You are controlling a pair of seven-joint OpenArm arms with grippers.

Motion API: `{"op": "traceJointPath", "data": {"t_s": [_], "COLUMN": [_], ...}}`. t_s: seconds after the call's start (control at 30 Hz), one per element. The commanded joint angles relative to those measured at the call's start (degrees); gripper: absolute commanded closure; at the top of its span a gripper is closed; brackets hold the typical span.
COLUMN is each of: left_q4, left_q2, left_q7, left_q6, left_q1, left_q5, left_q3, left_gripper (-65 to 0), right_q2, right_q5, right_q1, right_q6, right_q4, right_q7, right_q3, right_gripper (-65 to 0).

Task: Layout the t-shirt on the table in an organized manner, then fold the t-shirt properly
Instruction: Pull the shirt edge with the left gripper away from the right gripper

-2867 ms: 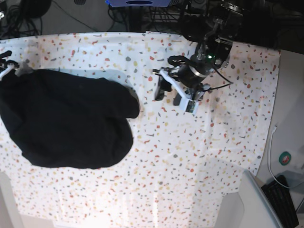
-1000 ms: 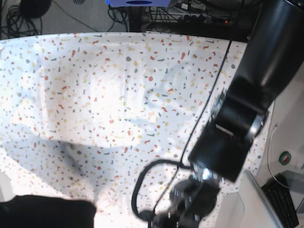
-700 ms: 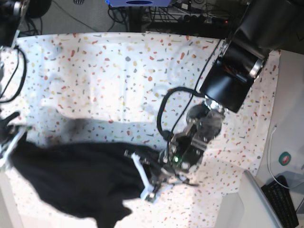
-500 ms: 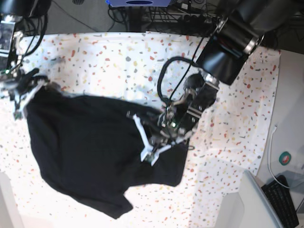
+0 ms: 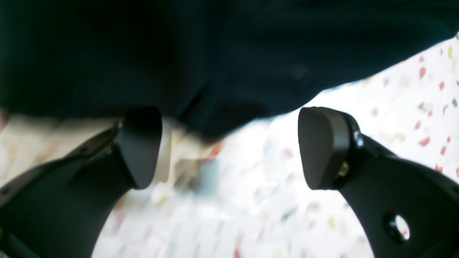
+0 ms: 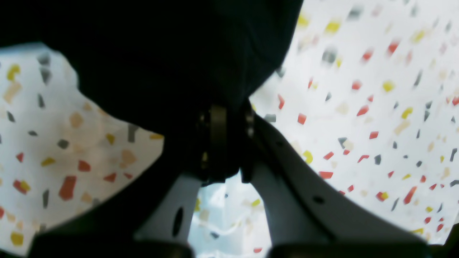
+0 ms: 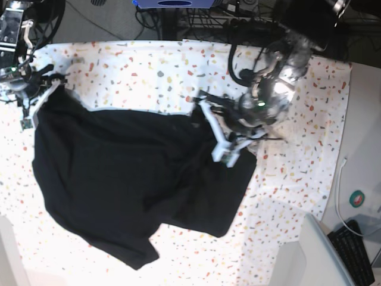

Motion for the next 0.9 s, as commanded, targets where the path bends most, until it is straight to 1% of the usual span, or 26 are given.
{"op": "traceJointPath", "data": {"t_s": [0.0, 0.07, 0.1, 0.13, 0.2, 0.27, 0.37, 0.5, 0.57, 0.63, 0.67, 0.73, 0.8, 0.83, 0.87], "left_q4": [3.9, 9.5, 11.4, 12.8, 13.2, 11.9, 5.3, -12.8, -21.8, -29.3, -31.9, -36.7, -39.3, -40.5, -41.6], "left_q2": [0.0, 0.2, 0.2, 0.2, 0.2, 0.5, 1.5, 4.6, 6.2, 6.7, 6.7, 6.7, 6.8, 6.8, 6.8], "left_q7": [0.6, 2.0, 2.0, 1.8, 1.8, 2.0, 2.6, 9.6, 10.8, 10.7, 10.7, 10.4, 8.7, 7.8, 6.7], "left_q6": [0.2, 0.2, 0.2, 0.2, 0.2, 0.2, 0.2, 0.2, -0.1, -0.8, -2.5, -8.9, -14.4, -16.2, -17.0], "left_q1": [1.8, 5.8, 6.9, 7.2, 6.2, 2.0, -7.3, -22.9, -28.5, -32.4, -33.9, -36.6, -37.7, -38.1, -38.1], "left_q5": [0.3, 0.1, 0.0, 0.0, 0.0, -0.1, 0.3, -0.1, -0.1, -0.1, -0.1, -0.1, -0.1, 0.0, 0.1], "left_q3": [-4.1, -12.3, -14.9, -16.5, -17.2, -15.2, -9.9, -4.8, -3.5, -1.5, -0.2, 2.7, 4.4, 4.7, 5.0], "left_gripper": [-56.4, -56.3, -56.3, -56.3, -56.3, -56.3, -56.9, -56.6, -56.4, -56.4, -56.4, -56.4, -56.3, -56.3, -56.3], "right_q2": [0.9, 0.9, 0.9, 0.9, 0.9, 0.9, 0.9, 0.9, 0.9, 0.9, 0.9, 0.9, 0.9, 0.9, 0.9], "right_q5": [0.0, 0.0, 0.0, 0.0, 0.0, 0.0, 0.0, 0.0, 0.0, 0.0, 0.0, 0.0, 0.0, 0.0, 0.0], "right_q1": [-0.1, -0.7, -1.0, -1.0, -1.0, -1.1, -0.8, -0.7, -0.7, -0.7, -0.7, -0.7, -0.7, -0.7, -0.7], "right_q6": [-0.2, -0.2, -0.2, -0.2, -0.2, -0.2, -0.2, -0.2, -0.2, -0.2, -0.2, -0.2, -0.2, -0.2, -0.2], "right_q4": [0.9, 0.9, 0.9, 0.9, 0.9, 0.9, 0.9, 0.9, 0.9, 0.9, 0.9, 0.6, 0.6, 0.6, 0.6], "right_q7": [0.9, 1.0, 1.0, 1.0, 1.0, 1.0, 1.0, 1.0, 1.0, 0.9, 0.8, 0.9, 0.9, 0.9, 0.9], "right_q3": [0.5, 0.5, 0.5, 0.5, 0.5, 0.3, -0.1, -0.1, -0.1, -0.1, -0.1, -0.1, -0.1, -0.1, -0.1], "right_gripper": [0.0, 0.0, 0.0, 0.0, 0.0, 0.0, 0.0, 0.0, 0.0, 0.0, 0.0, 0.0, 0.0, 0.0, 0.0]}}
